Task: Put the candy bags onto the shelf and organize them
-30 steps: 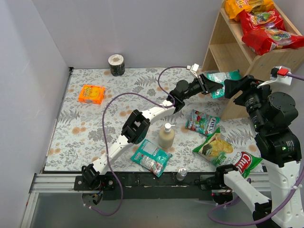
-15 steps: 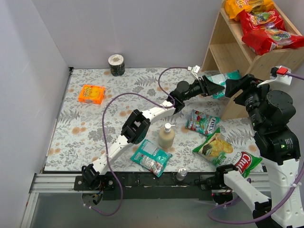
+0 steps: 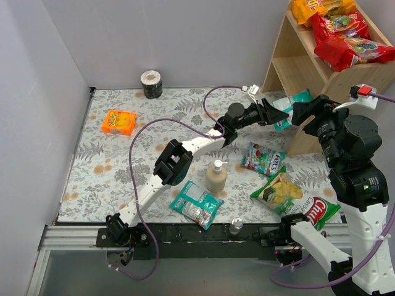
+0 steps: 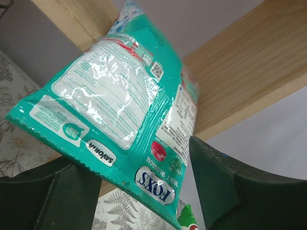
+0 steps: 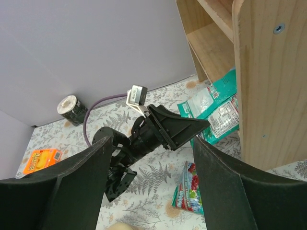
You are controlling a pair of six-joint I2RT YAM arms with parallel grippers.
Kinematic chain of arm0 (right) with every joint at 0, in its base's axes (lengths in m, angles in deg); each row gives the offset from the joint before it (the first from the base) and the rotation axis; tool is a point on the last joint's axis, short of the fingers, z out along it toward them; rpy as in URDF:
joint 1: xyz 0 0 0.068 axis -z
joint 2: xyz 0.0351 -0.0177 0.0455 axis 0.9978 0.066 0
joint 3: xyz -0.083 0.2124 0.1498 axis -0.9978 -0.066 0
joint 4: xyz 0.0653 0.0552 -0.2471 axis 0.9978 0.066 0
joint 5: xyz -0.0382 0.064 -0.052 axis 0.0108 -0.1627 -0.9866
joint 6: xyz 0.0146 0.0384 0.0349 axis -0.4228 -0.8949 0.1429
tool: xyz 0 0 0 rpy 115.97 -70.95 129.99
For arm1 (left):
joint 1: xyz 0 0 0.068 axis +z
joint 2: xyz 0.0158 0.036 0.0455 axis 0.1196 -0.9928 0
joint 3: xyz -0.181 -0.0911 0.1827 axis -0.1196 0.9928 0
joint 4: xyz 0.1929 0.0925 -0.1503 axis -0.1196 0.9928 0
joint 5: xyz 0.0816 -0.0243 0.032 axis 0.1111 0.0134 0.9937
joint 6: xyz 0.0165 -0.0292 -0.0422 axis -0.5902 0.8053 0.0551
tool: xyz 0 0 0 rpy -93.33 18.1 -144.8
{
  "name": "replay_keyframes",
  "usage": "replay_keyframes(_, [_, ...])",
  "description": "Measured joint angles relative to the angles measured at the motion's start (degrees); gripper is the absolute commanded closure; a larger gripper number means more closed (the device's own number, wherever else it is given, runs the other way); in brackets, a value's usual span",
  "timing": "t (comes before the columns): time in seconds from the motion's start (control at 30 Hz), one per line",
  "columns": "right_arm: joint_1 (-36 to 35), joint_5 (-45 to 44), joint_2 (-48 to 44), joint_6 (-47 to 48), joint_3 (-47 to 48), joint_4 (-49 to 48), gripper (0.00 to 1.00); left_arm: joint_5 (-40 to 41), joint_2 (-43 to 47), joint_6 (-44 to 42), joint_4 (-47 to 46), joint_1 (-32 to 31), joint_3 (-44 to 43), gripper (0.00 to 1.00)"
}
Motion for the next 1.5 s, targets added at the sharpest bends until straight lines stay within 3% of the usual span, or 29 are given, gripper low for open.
replay_keyframes(0.27, [0.00, 0.00, 0.02, 0.00, 0.00, 0.87, 0.25, -0.13, 3.23, -1.07, 0.48, 0.28, 0.02, 0.69])
replay_keyframes(0.4, [0.00, 0.00, 0.04, -0.02, 0.00, 1.40, 0.26, 0.04, 4.57, -1.33, 0.63, 0.28, 0.92, 1.00])
replay_keyframes(0.87, [0.00, -0.15, -0.02, -0.04, -0.22, 1.36, 0.27, 0.66, 1.07, 0.11, -2.03, -1.07, -5.14, 1.00])
replay_keyframes(0.93, [0.00, -0.15, -0.04, -0.04, -0.22, 1.38, 0.27, 1.99, -0.55, -0.11, -3.39, -1.73, -6.78, 0.98])
replay_keyframes(1.1, [0.00, -0.17, -0.07, 0.02, -0.22, 1.40, 0.27, 5.31, -3.85, -0.70, -4.98, -2.62, -8.52, 0.81])
replay_keyframes(1.27, [0.00, -0.17, -0.04, 0.15, -0.22, 1.40, 0.27, 7.10, -4.83, -1.51, -5.11, -2.69, -8.52, 0.76])
replay_keyframes(1.37, [0.00, -0.20, -0.04, 0.15, -0.22, 1.40, 0.27, 7.13, -4.81, -2.25, -5.09, -2.71, -8.52, 0.65])
replay_keyframes(1.4, [0.00, -0.24, -0.02, 0.15, -0.22, 1.42, 0.27, 7.13, -4.72, -2.62, -5.14, -2.71, -8.35, 0.51])
replay_keyframes(1.5, [0.00, -0.85, 0.00, 0.13, -0.22, 1.68, 0.22, 6.97, -4.22, -3.45, -5.16, -2.40, -6.82, 0.34])
